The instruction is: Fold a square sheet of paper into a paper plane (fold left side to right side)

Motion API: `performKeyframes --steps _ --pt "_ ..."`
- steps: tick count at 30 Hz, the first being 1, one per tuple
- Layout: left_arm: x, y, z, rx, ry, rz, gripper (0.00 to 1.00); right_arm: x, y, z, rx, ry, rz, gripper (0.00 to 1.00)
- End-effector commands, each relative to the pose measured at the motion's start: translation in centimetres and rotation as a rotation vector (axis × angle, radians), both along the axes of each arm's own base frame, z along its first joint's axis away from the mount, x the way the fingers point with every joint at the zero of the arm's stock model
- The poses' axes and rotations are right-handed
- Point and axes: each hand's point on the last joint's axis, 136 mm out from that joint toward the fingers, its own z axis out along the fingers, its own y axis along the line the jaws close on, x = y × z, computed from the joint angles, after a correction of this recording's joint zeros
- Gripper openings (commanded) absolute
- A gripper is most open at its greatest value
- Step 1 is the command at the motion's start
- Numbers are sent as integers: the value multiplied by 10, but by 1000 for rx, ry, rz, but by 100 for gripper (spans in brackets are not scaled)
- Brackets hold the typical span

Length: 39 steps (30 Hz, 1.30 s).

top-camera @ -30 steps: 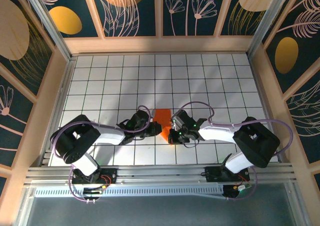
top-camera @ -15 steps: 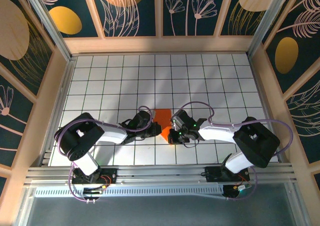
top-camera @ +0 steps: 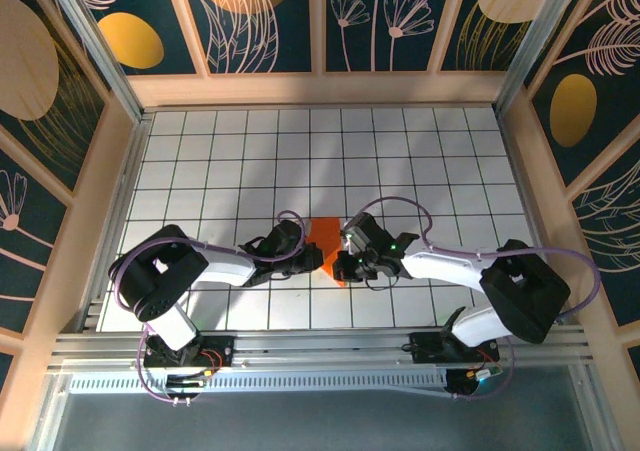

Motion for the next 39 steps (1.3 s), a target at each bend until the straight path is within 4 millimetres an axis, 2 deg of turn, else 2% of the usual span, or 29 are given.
performKeyframes --steps 1,7,20,27,39 --pt "-3 18 -25 106 42 34 0 3 14 4 61 12 -6 0" --pt "-4 18 -25 107 43 30 0 9 26 -4 71 7 -11 0" --pt "-5 19 -27 112 46 29 0 19 29 -19 36 -2 -37 0" --pt "-6 21 -28 121 47 33 0 14 19 -31 -13 34 -61 0" --pt "-6 27 -30 136 48 50 0 -22 -25 -46 -123 125 -64 0"
